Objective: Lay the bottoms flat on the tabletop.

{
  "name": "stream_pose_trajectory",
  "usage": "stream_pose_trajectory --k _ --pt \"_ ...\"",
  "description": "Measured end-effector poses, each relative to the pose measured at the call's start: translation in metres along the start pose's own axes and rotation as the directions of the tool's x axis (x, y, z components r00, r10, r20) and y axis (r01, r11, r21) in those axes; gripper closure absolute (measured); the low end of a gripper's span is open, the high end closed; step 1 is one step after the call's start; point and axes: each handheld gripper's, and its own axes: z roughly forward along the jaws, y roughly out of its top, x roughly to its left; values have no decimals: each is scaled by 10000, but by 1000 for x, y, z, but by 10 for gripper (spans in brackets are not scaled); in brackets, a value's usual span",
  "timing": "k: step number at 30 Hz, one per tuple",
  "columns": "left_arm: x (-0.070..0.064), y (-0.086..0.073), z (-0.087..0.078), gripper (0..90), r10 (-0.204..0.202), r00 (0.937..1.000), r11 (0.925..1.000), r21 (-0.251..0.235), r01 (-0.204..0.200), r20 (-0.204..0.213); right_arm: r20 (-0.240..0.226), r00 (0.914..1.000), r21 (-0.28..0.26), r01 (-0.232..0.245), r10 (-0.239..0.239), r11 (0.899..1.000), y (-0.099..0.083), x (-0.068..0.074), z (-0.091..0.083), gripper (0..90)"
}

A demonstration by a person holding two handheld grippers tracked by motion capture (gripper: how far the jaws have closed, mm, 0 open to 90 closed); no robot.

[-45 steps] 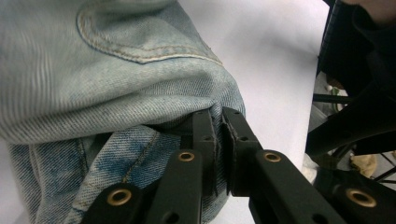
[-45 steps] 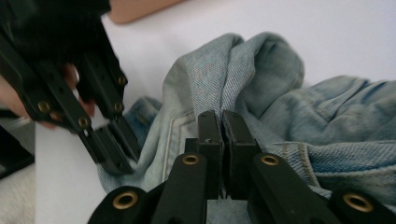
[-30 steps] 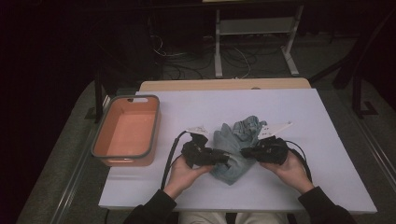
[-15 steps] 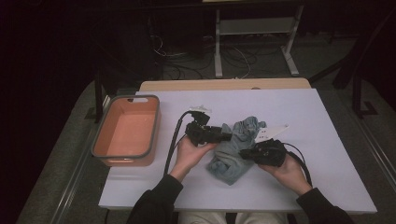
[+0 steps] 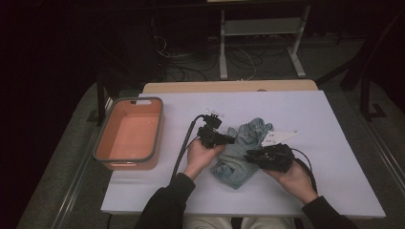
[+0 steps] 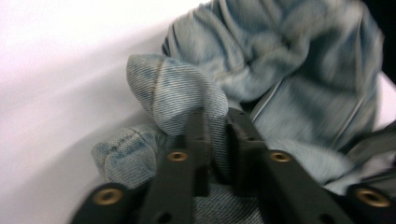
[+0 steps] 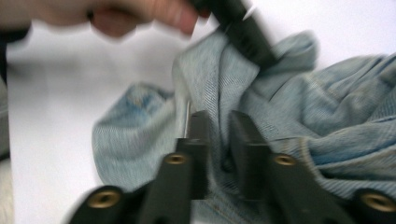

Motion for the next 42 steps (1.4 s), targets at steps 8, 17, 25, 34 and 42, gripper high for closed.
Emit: stream_pose_trajectory --k 8,17,25,34,42 --pt "0 -6 -16 853 251 9996 9993 -287 -249 92 1145 9883 -1094 -883 1008 9901 -3 0 -33 475" --pt "-5 -18 -25 852 243 9994 9994 -258 -237 240 902 9656 -1083 -2337 2437 9662 -15 -21 -34 384" --pt "-12 -29 -26 851 410 9990 9992 -36 -409 188 325 9596 -918 -2754 2793 9569 -14 -11 -19 282" --pt "-24 -41 -27 851 650 9977 9979 24 -650 172 187 9503 -1032 -3072 3107 9460 -14 -11 -11 266" --pt "-29 -46 -29 849 807 9967 9967 -19 -807 108 795 9520 -710 -2904 2956 9543 -14 -8 -5 314"
